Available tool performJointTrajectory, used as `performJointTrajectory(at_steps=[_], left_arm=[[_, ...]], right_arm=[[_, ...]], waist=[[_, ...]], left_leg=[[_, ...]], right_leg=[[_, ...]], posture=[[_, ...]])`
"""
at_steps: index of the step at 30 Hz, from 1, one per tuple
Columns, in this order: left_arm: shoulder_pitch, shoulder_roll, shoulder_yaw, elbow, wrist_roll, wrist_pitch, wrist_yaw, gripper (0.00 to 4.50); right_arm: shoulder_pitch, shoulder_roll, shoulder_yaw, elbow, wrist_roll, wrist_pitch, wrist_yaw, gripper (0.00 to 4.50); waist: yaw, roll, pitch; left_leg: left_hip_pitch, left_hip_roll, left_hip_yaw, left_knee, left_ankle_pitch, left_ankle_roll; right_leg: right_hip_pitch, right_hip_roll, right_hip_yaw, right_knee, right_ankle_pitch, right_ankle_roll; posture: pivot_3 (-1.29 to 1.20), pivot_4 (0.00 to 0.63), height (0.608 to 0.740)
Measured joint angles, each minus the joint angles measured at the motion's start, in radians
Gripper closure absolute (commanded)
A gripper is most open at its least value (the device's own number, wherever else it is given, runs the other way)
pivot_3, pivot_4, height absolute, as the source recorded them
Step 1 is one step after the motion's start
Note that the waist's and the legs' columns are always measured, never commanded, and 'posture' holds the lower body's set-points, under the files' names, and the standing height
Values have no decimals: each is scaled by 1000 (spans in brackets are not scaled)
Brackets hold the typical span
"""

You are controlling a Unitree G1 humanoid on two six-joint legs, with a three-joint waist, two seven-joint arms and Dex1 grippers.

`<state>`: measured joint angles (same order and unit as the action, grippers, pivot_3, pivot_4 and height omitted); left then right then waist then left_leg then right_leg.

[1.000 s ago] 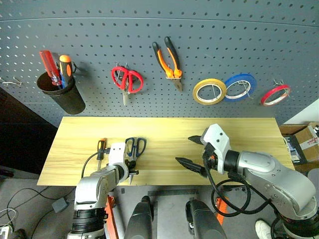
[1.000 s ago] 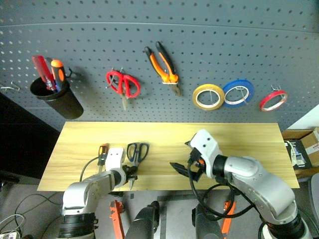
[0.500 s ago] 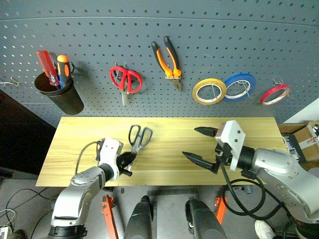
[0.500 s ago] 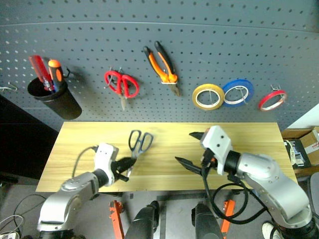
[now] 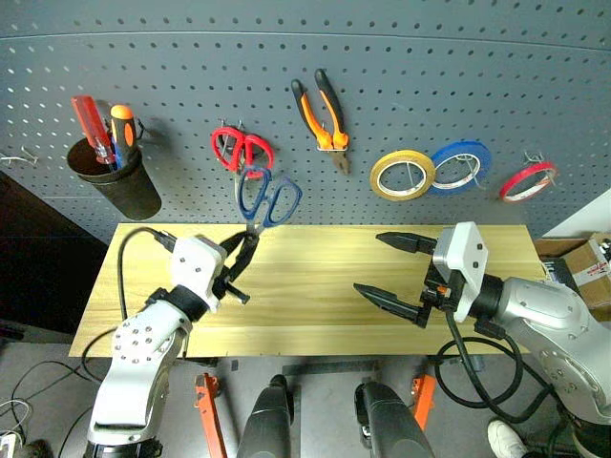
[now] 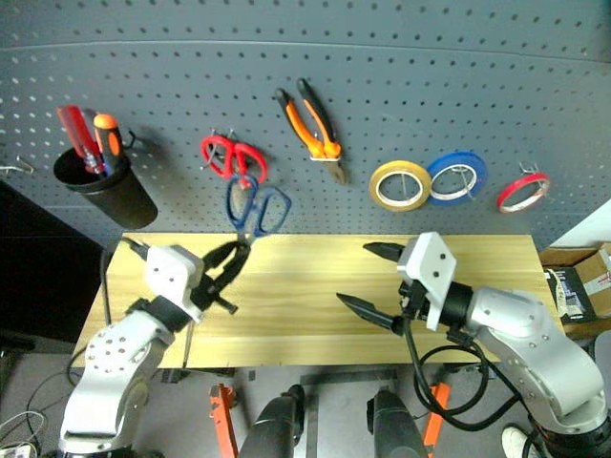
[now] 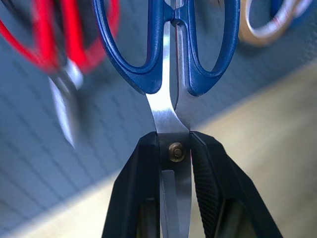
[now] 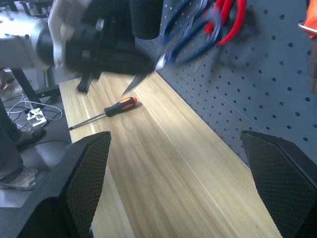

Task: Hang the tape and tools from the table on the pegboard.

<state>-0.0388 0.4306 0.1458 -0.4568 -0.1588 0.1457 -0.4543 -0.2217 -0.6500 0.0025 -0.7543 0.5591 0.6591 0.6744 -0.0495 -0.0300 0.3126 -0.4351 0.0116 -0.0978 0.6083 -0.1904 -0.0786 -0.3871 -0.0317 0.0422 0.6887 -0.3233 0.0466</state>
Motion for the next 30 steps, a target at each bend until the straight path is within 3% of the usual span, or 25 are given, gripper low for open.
performJointTrajectory(at_steps=[15, 30], left_arm=[[35, -34, 37, -23, 26, 15, 110, 3891], [-105, -55, 4, 110, 30, 48, 136, 3891]], right_arm=[[2, -8, -2, 18, 4, -25, 15, 0], [-76, 15, 12, 25, 5, -31, -3, 0]], waist=[[-2, 0, 0], [-9, 0, 0]], left_leg=[[0, 1, -1, 1, 0, 0], [1, 1, -1, 3, 0, 0]], right_leg=[[0, 2, 0, 3, 0, 0], [-1, 2, 0, 8, 0, 0]], posture=[[-39, 294, 740], [-59, 295, 740]])
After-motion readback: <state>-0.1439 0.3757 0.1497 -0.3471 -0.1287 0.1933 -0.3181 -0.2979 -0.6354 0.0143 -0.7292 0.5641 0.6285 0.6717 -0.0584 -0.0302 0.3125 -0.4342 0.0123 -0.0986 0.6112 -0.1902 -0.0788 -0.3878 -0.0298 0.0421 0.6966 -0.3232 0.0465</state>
